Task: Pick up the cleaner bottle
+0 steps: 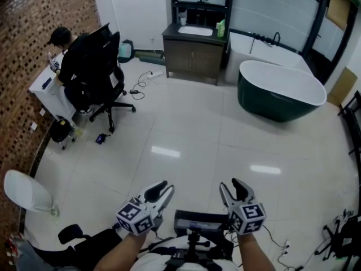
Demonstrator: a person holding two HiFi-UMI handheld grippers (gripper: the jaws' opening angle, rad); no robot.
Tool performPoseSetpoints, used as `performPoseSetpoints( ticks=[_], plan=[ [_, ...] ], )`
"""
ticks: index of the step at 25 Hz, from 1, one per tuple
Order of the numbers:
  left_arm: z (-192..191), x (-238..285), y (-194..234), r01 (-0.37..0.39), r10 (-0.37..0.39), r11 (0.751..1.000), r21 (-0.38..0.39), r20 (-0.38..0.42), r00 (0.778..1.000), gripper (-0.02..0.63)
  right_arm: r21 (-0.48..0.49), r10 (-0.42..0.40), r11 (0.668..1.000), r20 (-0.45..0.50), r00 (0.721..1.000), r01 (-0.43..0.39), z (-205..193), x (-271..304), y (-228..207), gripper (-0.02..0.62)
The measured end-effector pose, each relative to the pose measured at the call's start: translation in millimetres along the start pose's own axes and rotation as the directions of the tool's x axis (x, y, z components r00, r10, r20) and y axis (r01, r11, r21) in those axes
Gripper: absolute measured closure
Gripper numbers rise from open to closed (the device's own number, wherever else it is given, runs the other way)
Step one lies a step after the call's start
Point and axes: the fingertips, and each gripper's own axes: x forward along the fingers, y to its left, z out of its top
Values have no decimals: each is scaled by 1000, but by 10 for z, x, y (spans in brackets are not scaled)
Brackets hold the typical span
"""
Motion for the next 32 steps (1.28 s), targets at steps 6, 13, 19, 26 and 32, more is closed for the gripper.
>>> performPoseSetpoints(
  ticks=[6, 13, 19, 26, 32],
  plan=[
    [108, 264, 183, -14, 14, 1000, 4, -8, 1000, 479, 10, 29, 1000, -15, 999, -29, 83, 363, -143, 396],
    [315, 791, 486, -76, 76, 997, 9, 0, 997, 478, -2, 93, 996, -25, 995, -93, 377, 960, -516, 396],
    [597, 1429, 666, -115, 115, 993, 15, 15, 993, 479, -15, 123, 992, -27, 992, -124, 773, 1402, -1032, 396],
    [800, 2085, 813, -133, 133, 991, 21, 9, 991, 478, -4, 126, 992, -13, 992, -126, 1077, 1744, -1566, 396],
    [908, 2531, 826, -101, 101, 994, 31, 1, 995, 478, 23, 109, 994, -7, 994, -109, 1173, 1870, -1911, 396]
  ],
)
